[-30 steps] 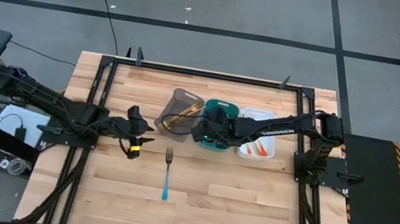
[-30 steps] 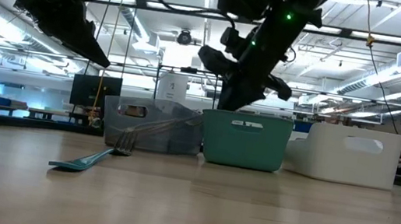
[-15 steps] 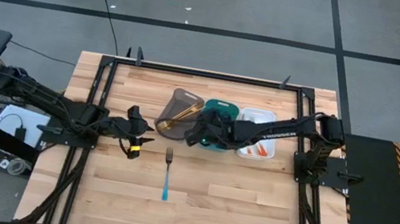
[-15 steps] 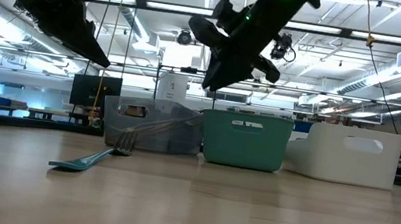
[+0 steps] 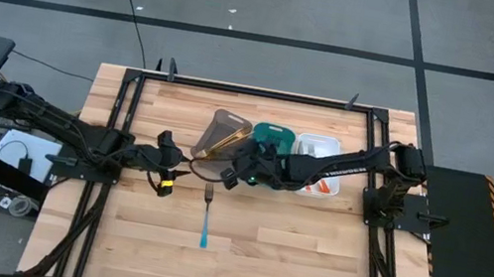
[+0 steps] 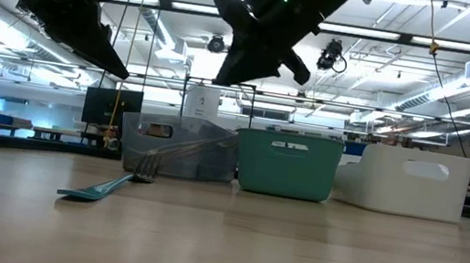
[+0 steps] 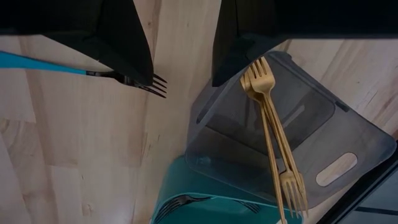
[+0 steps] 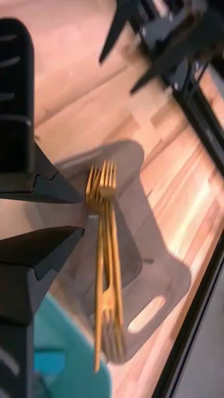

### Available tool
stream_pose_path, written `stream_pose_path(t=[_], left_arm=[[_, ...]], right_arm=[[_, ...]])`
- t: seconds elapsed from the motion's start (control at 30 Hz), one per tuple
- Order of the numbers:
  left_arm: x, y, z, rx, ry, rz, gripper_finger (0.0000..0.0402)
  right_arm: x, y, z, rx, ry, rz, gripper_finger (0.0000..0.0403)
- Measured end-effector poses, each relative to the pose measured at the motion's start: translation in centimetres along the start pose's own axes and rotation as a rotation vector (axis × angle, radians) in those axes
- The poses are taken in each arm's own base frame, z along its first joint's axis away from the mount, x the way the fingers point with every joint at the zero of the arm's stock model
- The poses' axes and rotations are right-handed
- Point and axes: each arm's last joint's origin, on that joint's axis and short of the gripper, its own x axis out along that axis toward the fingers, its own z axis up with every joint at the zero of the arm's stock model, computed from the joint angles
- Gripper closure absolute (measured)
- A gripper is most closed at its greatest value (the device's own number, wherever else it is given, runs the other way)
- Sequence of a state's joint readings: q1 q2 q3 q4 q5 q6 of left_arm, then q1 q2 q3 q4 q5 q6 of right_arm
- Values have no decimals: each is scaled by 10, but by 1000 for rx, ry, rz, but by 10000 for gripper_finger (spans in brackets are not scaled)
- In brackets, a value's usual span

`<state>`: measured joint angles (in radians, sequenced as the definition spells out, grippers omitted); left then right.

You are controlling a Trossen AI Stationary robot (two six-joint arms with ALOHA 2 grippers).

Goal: Sort silverware by color (type)
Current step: Put the blue fork into the green bin

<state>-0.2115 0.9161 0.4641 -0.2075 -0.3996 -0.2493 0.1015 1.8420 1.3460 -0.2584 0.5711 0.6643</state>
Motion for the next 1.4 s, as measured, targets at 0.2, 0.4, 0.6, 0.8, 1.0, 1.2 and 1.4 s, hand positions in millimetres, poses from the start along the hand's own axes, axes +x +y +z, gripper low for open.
stream_pose_path(t=[0.2,0.4,0.6,0.8,1.0,1.2,1.4], left_arm=[[0,0,0,0,0,0,230],[0,0,0,0,-1,0,230],[0,0,0,0,0,-1,230],[0,0,0,0,-1,-1,230],[0,0,0,0,-1,0,230],[0,0,0,-1,-3,-1,230],[0,0,1,-4,-10,-3,230]], right_arm=[[-4,9,1,-35,-31,67,325],[-7,16,2,-63,-45,144,325],[-10,24,3,-99,-57,230,325],[-10,27,1,-106,-28,292,325],[-13,31,-2,-113,-24,306,325],[-19,38,-7,-136,-27,339,325],[-25,45,-12,-207,-20,401,325]])
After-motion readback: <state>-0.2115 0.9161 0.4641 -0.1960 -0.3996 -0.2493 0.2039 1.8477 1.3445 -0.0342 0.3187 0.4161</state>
